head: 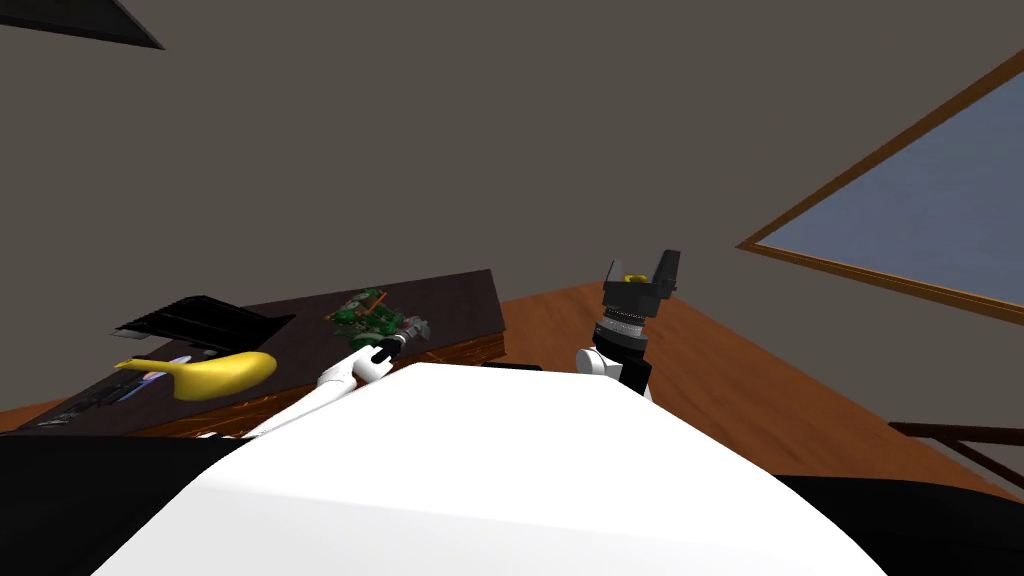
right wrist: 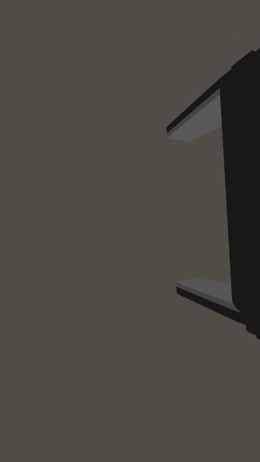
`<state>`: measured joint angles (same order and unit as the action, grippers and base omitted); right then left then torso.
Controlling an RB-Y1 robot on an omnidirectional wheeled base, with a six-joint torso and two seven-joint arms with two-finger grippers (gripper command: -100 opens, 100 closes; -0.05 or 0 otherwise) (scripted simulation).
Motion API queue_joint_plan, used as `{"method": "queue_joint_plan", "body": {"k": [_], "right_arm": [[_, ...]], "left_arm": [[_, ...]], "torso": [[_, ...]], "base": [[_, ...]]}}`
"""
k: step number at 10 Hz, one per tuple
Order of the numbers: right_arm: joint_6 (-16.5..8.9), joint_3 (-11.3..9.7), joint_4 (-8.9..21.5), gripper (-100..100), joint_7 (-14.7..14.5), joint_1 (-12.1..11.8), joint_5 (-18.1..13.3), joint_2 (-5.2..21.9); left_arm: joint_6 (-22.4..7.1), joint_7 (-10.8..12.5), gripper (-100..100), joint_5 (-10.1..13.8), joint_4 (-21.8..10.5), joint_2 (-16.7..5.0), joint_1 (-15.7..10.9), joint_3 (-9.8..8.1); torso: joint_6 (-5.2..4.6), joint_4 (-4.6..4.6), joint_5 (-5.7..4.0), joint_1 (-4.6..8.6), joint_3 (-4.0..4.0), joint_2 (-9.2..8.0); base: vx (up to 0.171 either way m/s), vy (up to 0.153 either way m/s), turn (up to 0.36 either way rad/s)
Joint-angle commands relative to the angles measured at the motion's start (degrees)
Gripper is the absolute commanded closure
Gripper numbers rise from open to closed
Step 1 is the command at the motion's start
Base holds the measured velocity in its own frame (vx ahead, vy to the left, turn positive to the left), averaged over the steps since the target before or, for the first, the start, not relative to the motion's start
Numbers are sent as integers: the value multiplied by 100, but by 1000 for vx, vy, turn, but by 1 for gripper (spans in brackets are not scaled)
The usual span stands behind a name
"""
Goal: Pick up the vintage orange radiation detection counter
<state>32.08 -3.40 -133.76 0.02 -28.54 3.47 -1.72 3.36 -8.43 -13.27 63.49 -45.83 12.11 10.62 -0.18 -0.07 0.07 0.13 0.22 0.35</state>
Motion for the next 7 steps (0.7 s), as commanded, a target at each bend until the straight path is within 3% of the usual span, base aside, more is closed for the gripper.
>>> {"method": "queue_joint_plan", "body": {"k": [1, 3, 4, 6, 7], "right_arm": [[0, 0, 0, 0, 0, 0, 0, 0], [0, 0, 0, 0, 0, -1, 0, 0], [0, 0, 0, 0, 0, 0, 0, 0], [0, 0, 0, 0, 0, 0, 0, 0], [0, 0, 0, 0, 0, 0, 0, 0]], "left_arm": [[286, 74, -100, -2, -286, -161, -286, 243], [432, 74, -100, -2, -494, -161, -286, 243], [680, 147, -100, -2, -724, -318, -562, 481], [815, 147, -100, -2, -922, -318, -562, 481], [1061, 220, -100, -2, -1157, -475, -839, 719]], "torso": [[0, 0, 0, 0, 0, 0], [2, -2, 0, 3, 5, 10], [-1, 0, 1, -1, 0, 0], [0, -2, -2, 13, 5, 9], [-2, 0, 1, 0, 2, 3]], "base": [[64, -43, 192], [48, -47, 128], [54, -70, 282], [51, -62, 83], [74, -66, 221]]}}
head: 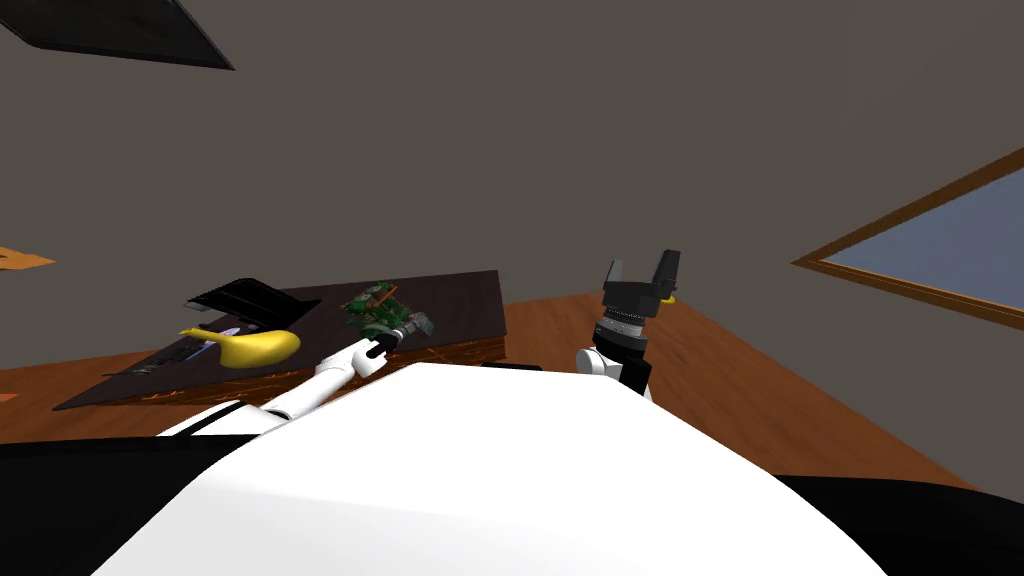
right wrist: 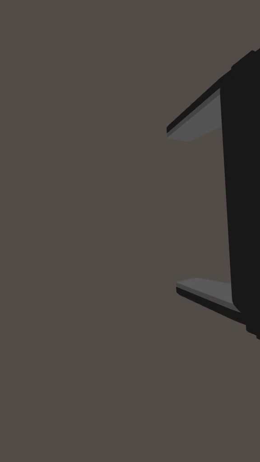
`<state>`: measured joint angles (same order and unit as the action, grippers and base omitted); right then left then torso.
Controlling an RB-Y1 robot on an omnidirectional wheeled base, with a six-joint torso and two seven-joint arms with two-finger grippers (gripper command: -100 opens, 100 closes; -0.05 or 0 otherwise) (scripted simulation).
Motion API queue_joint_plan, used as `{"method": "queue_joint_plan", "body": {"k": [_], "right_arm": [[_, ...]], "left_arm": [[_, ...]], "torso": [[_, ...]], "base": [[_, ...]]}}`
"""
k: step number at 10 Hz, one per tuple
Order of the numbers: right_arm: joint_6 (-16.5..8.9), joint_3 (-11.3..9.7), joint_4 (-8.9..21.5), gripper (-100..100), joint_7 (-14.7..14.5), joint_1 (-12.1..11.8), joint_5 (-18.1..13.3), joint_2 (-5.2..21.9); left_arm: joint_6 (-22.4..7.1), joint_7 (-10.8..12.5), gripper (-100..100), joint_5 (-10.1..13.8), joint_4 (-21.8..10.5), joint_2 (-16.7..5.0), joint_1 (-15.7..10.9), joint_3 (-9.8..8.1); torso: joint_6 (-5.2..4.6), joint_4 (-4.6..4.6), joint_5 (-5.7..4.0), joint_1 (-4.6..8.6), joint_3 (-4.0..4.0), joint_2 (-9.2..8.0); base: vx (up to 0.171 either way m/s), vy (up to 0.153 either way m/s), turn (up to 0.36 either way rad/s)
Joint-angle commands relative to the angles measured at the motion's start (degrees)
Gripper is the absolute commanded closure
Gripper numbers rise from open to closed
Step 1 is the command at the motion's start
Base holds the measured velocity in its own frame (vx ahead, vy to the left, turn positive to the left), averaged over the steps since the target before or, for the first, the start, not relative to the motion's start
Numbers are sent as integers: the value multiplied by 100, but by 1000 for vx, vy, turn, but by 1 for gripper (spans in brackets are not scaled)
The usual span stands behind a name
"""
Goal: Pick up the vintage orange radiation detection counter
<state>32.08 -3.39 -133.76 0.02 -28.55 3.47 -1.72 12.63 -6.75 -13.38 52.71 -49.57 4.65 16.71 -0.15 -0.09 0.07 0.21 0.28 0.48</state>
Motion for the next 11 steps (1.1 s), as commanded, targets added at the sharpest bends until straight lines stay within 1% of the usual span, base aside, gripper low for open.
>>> {"method": "queue_joint_plan", "body": {"k": [1, 2, 3, 4, 5, 6, 10, 11], "right_arm": [[0, 0, 0, 0, 0, 0, 0, 0], [0, 0, 0, 0, 0, 1, 0, 0], [0, 0, 0, 0, 0, 0, 0, 0], [0, -1, 0, 0, 0, 1, 0, 0], [0, 0, 0, 0, 0, 2, 0, 0], [0, 0, 0, 0, 0, 2, 0, 1], [0, 0, 0, 0, 0, 2, 0, 1], [0, 0, 0, 0, 0, 2, 0, 1]], "left_arm": [[271, 52, -100, 9, -273, -101, -93, 110], [445, 125, -100, 8, -449, -258, -353, 347], [550, 125, -100, 8, -515, -258, -369, 347], [654, 125, -100, 8, -667, -258, -369, 347], [559, 141, -100, 14, -551, -274, -342, 342], [592, 140, 100, 14, -570, -275, -345, 343], [587, 131, 100, 8, -569, -277, -343, 347], [586, 133, 0, 9, -570, -277, -343, 346]], "torso": [[0, 0, 0, 0, 0, 0], [-1, -1, -1, 2, -1, -3], [1, -1, -3, 7, 3, 5], [-6, -2, -2, 7, 4, 6], [-6, 0, 1, -8, -3, -8], [-5, 3, 4, -20, -9, -18], [-3, 7, 7, -29, -16, -27], [-4, 7, 8, -28, -16, -27]], "base": [[64, -78, 215], [87, -88, 337], [83, -88, 143], [28, -44, -30], [5, -12, -8], [0, 0, 0], [0, 0, 0], [0, 0, 0]]}}
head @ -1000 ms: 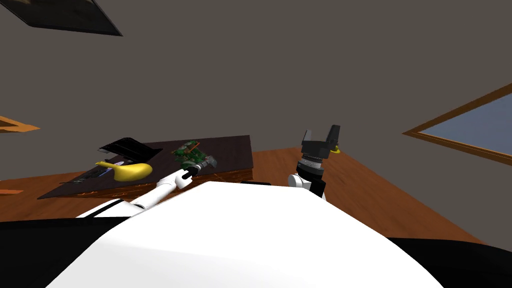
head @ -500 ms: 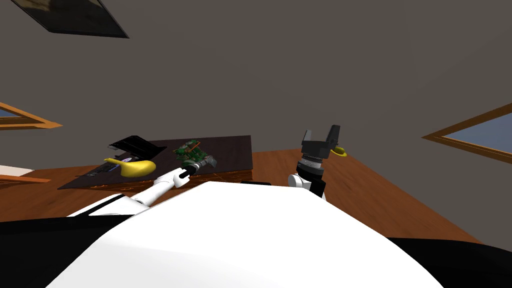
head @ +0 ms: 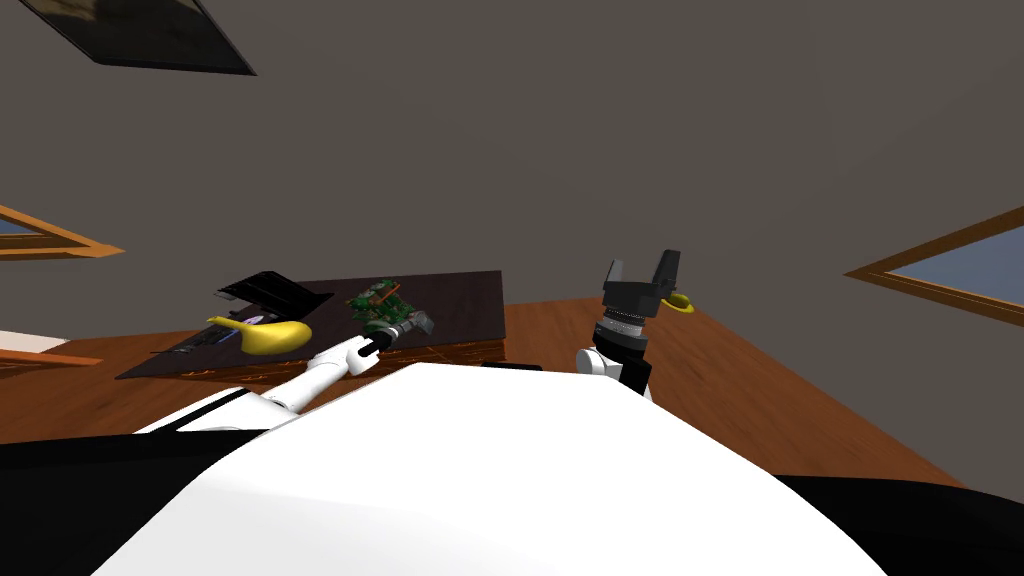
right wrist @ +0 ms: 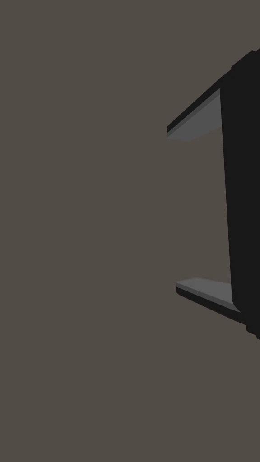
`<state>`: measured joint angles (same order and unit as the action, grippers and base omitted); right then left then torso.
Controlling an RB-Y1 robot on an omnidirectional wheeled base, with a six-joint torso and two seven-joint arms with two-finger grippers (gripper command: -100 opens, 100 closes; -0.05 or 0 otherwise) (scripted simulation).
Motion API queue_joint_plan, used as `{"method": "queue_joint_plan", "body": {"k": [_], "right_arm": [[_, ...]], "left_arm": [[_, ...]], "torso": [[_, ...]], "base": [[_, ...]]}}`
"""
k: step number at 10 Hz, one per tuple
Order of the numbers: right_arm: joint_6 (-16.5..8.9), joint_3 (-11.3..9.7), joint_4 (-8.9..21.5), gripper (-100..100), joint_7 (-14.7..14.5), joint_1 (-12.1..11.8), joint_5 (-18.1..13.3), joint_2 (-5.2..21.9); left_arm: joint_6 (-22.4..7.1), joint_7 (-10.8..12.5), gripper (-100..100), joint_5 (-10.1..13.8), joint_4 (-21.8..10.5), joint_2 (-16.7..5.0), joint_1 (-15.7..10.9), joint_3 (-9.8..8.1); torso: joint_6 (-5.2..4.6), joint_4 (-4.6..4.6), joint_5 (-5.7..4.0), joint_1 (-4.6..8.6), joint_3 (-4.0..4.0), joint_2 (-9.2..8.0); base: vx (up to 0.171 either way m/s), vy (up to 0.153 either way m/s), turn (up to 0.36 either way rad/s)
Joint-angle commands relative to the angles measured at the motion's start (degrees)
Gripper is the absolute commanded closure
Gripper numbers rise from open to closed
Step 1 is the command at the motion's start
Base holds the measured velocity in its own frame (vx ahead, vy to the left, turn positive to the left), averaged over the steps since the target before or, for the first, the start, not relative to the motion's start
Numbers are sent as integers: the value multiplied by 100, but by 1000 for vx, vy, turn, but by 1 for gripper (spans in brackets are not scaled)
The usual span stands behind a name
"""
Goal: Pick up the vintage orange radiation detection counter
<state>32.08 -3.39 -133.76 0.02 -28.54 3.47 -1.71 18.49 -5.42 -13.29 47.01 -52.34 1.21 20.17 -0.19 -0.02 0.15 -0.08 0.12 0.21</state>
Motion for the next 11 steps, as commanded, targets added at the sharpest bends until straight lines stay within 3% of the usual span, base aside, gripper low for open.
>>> {"method": "queue_joint_plan", "body": {"k": [1, 2, 3, 5, 6, 7, 8, 9, 10, 11], "right_arm": [[0, 0, 0, 0, 0, 0, 0, 0], [0, 0, 0, 0, 0, 2, 0, 1], [0, 0, 0, 0, 0, 1, 0, 1], [0, 1, 1, 0, 0, 1, 0, 1], [0, 0, 0, 0, 0, 0, 0, 0], [0, 0, 0, 0, 0, 2, 0, 1], [0, 1, 0, 0, 0, 1, 0, 1], [-1, 0, 1, 0, 0, 2, 0, 1], [0, 1, 1, 0, 0, 1, 0, 1], [-1, 0, 1, 0, 0, 2, 0, 1]], "left_arm": [[-286, -81, 100, -1, 286, 176, 251, -236], [-315, -81, 100, -1, 297, 176, 251, -236], [-524, -154, 100, 0, 498, 333, 481, -474], [-698, -154, 100, 0, 725, 333, 527, -474], [-936, -227, 100, 0, 973, 491, 804, -712], [-1081, -227, 100, 0, 1153, 491, 804, -712], [-1286, -300, 100, 1, 1347, 648, 1060, -949], [-1464, -300, 100, 1, 1564, 648, 1080, -949], [-1644, -373, 100, 1, 1734, 805, 1326, -1187], [-1775, -373, 100, 1, 1835, 805, 1357, -1187]], "torso": [[0, 0, 0, 0, 0, 0], [-25, -1, 22, -27, -3, -10], [-27, 0, 30, -42, -2, -6], [-28, -14, 59, -58, 7, -1], [-23, -18, 58, -43, 17, 15], [-40, -21, 70, -47, 20, 17], [-40, -21, 74, -54, 22, 21], [-49, -25, 89, -65, 21, 15], [-46, -25, 91, -64, 24, 22], [-53, -29, 101, -76, 28, 24]], "base": [[-67, 85, -252], [-83, 108, -212], [-100, 128, -300], [-62, 58, -94], [-54, 51, -248], [-70, 71, -166], [-97, 98, -296], [-88, 84, -173], [-94, 90, -290], [-82, 66, -170]]}}
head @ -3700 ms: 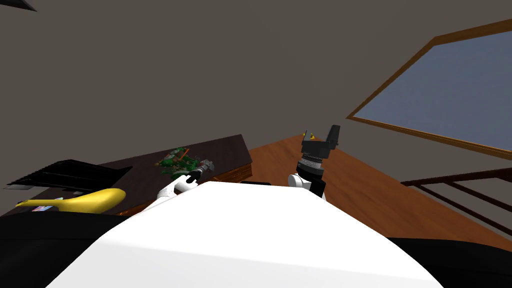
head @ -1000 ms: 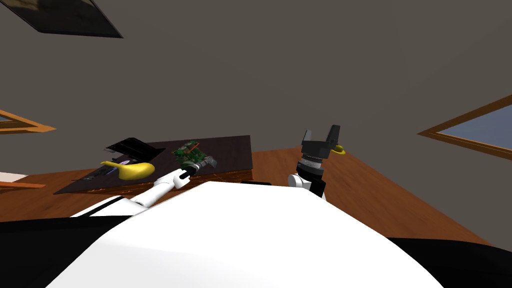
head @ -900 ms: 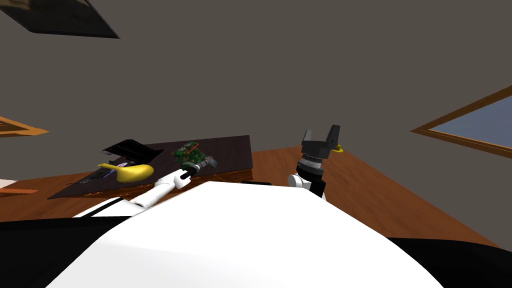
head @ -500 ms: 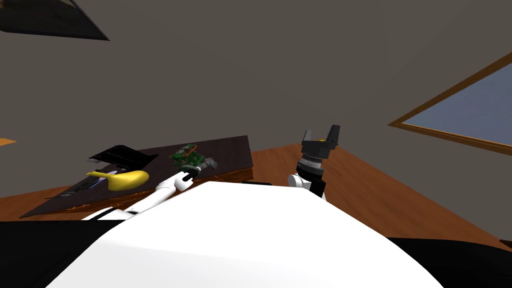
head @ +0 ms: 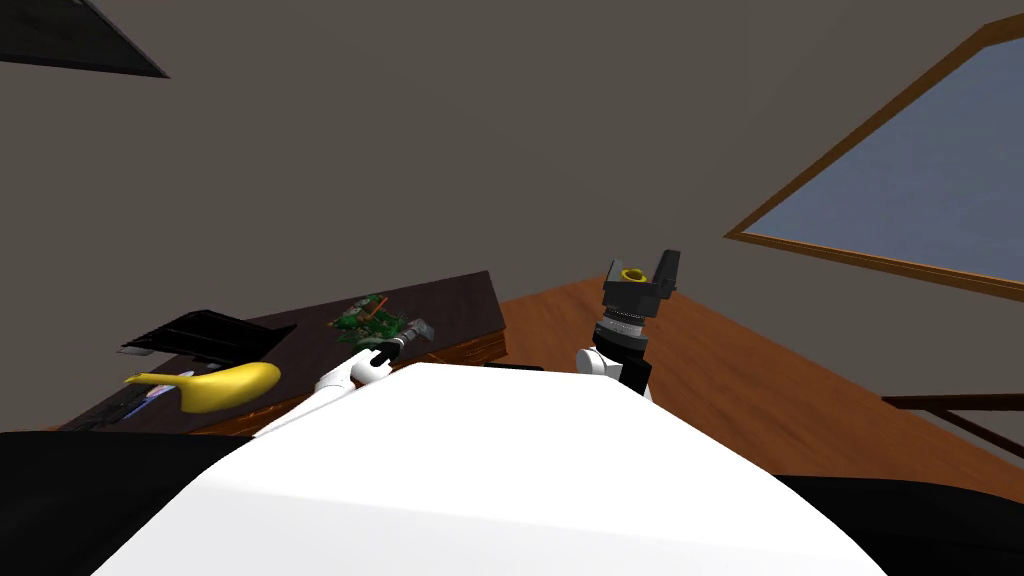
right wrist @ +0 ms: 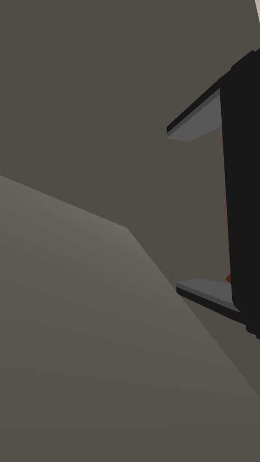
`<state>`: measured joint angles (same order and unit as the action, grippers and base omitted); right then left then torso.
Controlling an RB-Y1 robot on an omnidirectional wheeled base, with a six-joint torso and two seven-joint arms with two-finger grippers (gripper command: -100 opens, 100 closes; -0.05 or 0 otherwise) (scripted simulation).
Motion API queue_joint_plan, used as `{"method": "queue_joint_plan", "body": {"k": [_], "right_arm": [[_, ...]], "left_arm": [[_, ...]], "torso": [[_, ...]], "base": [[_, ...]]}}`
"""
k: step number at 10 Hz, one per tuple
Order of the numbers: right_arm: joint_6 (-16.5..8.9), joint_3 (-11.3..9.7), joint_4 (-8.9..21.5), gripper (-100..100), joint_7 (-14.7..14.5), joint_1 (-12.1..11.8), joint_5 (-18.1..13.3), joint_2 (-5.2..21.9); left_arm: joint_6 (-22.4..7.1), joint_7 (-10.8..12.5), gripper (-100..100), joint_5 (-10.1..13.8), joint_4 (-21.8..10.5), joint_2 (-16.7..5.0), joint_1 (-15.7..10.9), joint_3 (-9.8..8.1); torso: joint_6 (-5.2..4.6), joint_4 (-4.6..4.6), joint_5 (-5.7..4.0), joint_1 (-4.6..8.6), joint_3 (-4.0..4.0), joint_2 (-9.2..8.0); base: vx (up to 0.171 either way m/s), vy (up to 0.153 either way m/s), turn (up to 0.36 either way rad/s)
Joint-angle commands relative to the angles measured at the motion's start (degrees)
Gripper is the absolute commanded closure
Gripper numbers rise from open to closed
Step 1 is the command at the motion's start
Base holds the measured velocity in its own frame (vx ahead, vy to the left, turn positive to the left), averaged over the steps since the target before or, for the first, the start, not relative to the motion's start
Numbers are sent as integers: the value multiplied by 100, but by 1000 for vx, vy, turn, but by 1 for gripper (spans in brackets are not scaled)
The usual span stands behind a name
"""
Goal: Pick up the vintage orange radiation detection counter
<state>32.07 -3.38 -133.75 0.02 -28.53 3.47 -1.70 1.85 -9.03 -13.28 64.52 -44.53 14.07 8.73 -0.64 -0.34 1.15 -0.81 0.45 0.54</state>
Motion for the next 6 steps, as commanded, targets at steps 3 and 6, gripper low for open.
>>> {"method": "queue_joint_plan", "body": {"k": [3, 6], "right_arm": [[0, -1, 0, 0, 0, 1, 0, 0], [0, 0, 0, 0, 0, 1, 0, 0]], "left_arm": [[-556, -85, 100, 0, 603, 181, 348, -281], [-939, -158, 100, 1, 1038, 338, 624, -518]], "torso": [[-8, 0, -3, 9, 6, 11], [-9, 3, -7, 5, 3, 9]], "base": [[-59, 39, -149], [-61, 57, -160]]}}
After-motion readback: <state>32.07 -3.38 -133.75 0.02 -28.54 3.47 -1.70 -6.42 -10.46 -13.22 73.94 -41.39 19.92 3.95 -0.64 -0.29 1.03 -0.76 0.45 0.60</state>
